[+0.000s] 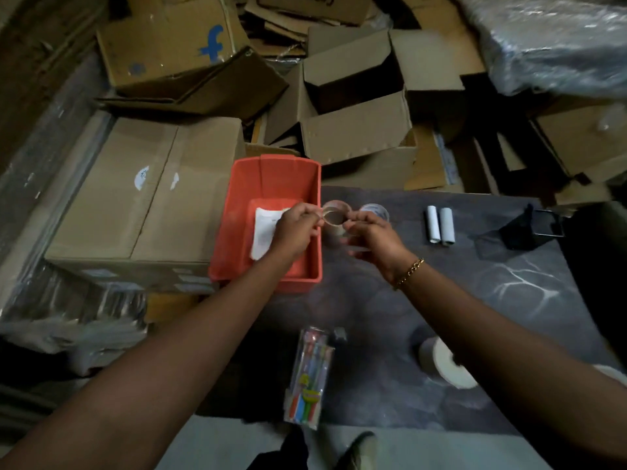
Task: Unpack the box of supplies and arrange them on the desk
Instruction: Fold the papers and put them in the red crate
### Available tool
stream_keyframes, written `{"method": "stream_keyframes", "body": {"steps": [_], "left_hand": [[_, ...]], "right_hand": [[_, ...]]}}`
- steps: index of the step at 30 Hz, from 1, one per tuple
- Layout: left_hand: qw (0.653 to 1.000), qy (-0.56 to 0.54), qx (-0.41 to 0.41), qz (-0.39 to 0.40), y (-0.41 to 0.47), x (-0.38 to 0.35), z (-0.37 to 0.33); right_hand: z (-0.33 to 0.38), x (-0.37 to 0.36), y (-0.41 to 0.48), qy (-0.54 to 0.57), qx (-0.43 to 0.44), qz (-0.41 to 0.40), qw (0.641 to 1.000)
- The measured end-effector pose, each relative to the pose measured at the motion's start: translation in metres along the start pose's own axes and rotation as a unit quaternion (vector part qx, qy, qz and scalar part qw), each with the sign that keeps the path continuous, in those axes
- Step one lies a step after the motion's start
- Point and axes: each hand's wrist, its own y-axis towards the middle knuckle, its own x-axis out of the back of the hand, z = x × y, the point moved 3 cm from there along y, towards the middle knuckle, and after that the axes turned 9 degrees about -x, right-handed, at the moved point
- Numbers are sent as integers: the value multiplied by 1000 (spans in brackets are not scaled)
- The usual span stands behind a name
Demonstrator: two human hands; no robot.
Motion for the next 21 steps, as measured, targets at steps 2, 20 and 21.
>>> {"method": "stream_keyframes", "body": {"steps": [2, 20, 21], "left_hand": [[999, 21, -17, 27, -24, -30, -4], [972, 139, 28, 188, -131, -157, 43], [970, 161, 18, 181, -124, -155, 45]], "right_hand": [[-17, 30, -17, -1, -12, 5, 1000], [-125, 215, -98, -43, -64, -85, 993], [-123, 213, -92, -64, -54, -85, 993]]}}
